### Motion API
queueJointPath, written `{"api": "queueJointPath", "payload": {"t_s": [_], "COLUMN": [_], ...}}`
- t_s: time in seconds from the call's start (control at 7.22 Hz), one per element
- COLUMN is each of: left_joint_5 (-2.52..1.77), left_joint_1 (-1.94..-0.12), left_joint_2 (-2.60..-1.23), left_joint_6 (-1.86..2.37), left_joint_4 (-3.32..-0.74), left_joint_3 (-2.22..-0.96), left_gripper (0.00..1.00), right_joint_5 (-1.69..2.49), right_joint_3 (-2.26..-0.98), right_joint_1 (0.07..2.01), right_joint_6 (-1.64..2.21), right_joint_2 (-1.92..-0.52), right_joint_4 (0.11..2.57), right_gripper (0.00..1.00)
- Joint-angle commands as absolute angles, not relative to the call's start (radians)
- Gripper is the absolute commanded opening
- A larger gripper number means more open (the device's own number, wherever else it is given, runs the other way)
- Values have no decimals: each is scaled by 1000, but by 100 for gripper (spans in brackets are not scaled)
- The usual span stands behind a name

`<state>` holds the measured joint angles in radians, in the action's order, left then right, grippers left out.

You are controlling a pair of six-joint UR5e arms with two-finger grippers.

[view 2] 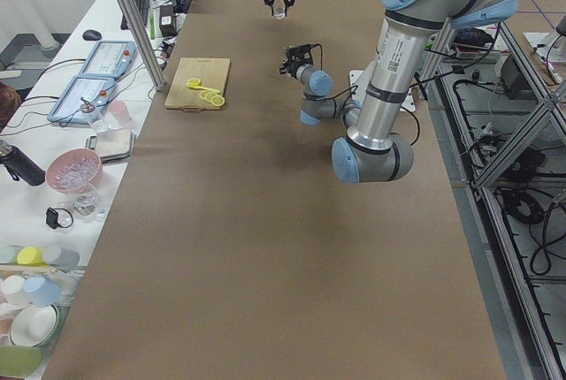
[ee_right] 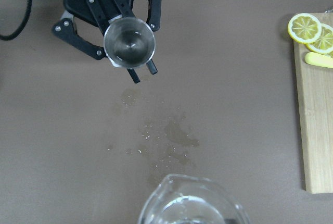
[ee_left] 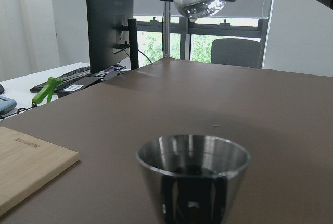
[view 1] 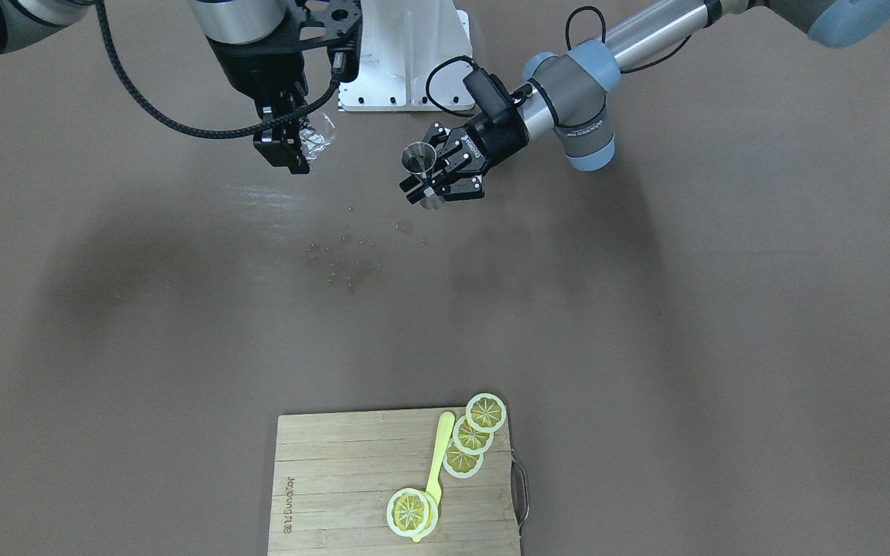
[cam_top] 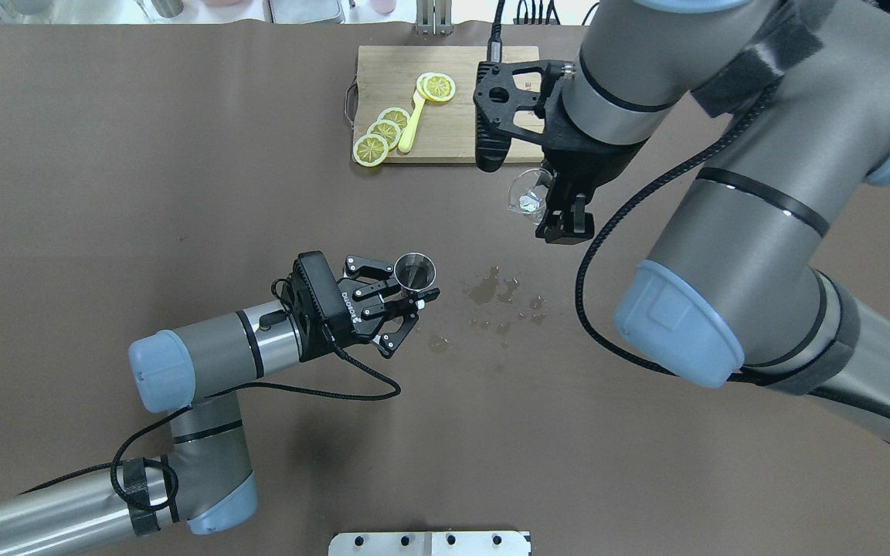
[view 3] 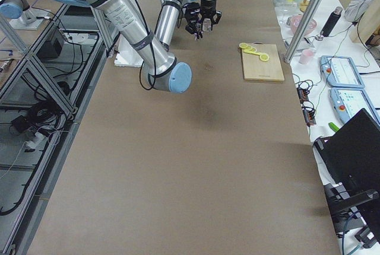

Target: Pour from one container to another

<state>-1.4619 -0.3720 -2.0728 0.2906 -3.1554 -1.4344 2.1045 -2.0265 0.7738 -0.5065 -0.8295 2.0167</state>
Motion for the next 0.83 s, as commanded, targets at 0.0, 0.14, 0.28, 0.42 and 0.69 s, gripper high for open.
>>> {"api": "queueJointPath", "payload": {"t_s": [0.0,0.14,0.28,0.42,0.69], "left_joint_5": [-1462,-1462,-1462,-1462,-1430], "left_joint_1": [-431,-437,-466,-489,-511], "left_joint_2": [-2069,-2056,-2054,-2033,-2026], "left_joint_6": [279,279,279,278,279], "left_joint_4": [-3157,-3151,-3145,-3145,-3143], "left_joint_3": [-1427,-1430,-1428,-1428,-1428], "left_gripper": [0,0,0,0,0], "right_joint_5": [2172,2193,2229,2268,2334], "right_joint_3": [-2046,-2046,-2046,-2045,-2022], "right_joint_1": [843,866,894,922,972], "right_joint_6": [-522,-522,-522,-523,-523], "right_joint_2": [-931,-983,-1039,-1102,-1227], "right_joint_4": [1871,1788,1714,1634,1461], "right_gripper": [0,0,0,0,0]}}
